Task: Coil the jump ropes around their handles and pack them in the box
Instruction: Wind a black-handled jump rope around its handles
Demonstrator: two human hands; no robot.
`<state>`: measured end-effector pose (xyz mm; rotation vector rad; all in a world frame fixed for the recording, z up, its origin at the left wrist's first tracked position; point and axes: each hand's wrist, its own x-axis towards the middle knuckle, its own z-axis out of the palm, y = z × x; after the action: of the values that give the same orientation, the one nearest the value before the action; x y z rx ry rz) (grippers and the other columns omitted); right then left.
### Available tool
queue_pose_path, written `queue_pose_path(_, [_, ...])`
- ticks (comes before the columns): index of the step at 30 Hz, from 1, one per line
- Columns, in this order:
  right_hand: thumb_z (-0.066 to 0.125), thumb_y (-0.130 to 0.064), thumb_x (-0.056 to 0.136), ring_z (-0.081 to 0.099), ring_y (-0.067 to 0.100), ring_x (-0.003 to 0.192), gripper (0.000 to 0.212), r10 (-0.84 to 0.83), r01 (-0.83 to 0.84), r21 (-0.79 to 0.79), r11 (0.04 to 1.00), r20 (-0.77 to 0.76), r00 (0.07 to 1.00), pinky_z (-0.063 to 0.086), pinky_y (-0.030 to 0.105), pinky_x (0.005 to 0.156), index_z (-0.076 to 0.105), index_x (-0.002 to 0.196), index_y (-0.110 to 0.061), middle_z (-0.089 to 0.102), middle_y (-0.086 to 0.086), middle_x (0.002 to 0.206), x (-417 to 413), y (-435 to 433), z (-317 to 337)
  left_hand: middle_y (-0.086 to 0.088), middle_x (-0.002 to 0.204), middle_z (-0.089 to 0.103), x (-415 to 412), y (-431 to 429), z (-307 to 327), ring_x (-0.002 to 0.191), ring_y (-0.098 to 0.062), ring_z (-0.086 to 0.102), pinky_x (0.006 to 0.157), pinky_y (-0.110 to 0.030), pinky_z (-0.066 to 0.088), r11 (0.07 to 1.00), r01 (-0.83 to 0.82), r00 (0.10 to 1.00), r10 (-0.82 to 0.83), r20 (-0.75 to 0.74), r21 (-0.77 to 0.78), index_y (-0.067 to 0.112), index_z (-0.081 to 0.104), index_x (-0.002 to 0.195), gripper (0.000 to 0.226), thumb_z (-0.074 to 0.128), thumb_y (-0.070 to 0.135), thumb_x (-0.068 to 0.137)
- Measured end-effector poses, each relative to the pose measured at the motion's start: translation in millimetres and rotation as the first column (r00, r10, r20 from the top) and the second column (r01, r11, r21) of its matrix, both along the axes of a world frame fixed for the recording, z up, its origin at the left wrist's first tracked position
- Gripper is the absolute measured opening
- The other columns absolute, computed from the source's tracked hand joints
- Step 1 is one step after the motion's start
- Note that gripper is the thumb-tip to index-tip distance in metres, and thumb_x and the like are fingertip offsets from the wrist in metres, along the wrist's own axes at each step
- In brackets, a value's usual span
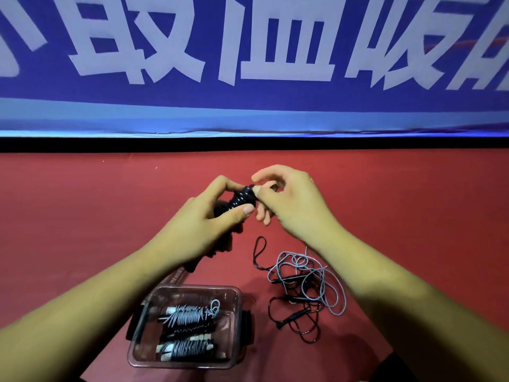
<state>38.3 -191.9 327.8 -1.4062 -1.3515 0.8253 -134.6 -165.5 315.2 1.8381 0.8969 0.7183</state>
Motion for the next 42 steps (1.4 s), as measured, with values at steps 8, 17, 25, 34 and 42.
queue_pose_path(8, [0.056, -0.008, 0.094, 0.062, 0.006, 0.053, 0.015, 0.118, -0.213, 0.091, 0.973, 0.597, 0.794, 0.051, 0.018, 0.062, 0.072, 0.094, -0.008, 0.059, -0.001, 0.081, 8.3, -7.7, 7.5, -0.013, 0.086, 0.072, -7.2, 2.9, 11.0, 0.052, -0.018, 0.058, 0.046, -0.026, 0.039, 0.987, 0.07, 0.993, -0.083, -0.087, -0.142, 0.024, 0.051, 0.106, 0.025, 0.054, 0.045, 0.093])
queue_pose_path(17, [0.054, -0.016, 0.092, 0.053, 0.021, 0.069, 0.014, -0.177, -0.089, 0.436, 0.896, 0.533, 0.827, 0.048, 0.045, 0.063, 0.061, 0.087, -0.006, 0.055, 0.003, 0.085, -10.9, -11.0, -4.1, -0.012, 0.076, 0.07, 4.2, -2.2, 17.7, 0.056, -0.027, 0.06, 0.043, -0.022, 0.032, 0.98, -0.076, 0.994, 0.088, 0.057, -0.182, 0.02, 0.047, 0.093, 0.017, 0.043, 0.033, 0.103])
queue_pose_path(25, [0.05, -0.019, 0.093, 0.056, 0.026, 0.072, 0.018, -0.224, -0.089, 0.488, 0.869, 0.546, 0.807, 0.049, 0.046, 0.062, 0.062, 0.093, -0.006, 0.057, 0.004, 0.089, -9.5, -15.0, -4.5, -0.013, 0.07, 0.063, 2.7, -3.5, 22.3, 0.053, -0.028, 0.052, 0.049, -0.026, 0.032, 0.975, -0.003, 0.996, 0.024, 0.091, -0.223, 0.019, 0.041, 0.087, 0.021, 0.04, 0.03, 0.104])
queue_pose_path(34, [0.057, -0.011, 0.089, 0.053, 0.011, 0.064, 0.008, -0.307, 0.145, 0.435, 0.888, 0.329, 0.893, 0.041, 0.02, 0.06, 0.062, 0.082, -0.01, 0.057, -0.001, 0.081, -18.5, -14.4, -2.1, -0.013, 0.073, 0.065, 7.8, -1.3, 18.4, 0.053, -0.025, 0.051, 0.045, -0.026, 0.029, 0.993, -0.015, 0.981, 0.038, 0.19, -0.12, 0.028, 0.045, 0.081, 0.024, 0.042, 0.026, 0.104])
queue_pose_path(42, [0.064, 0.001, 0.088, 0.059, 0.013, 0.052, 0.013, -0.018, 0.037, 0.135, 0.99, -0.138, 0.99, 0.049, 0.024, 0.054, 0.063, 0.101, -0.001, 0.062, 0.006, 0.067, -7.5, -9.6, 7.4, -0.02, 0.077, 0.062, 9.3, -0.8, 3.9, 0.06, -0.029, 0.049, 0.053, -0.034, 0.034, 0.952, 0.037, 0.927, 0.081, 0.367, -0.303, 0.019, 0.039, 0.086, 0.022, 0.046, 0.032, 0.102])
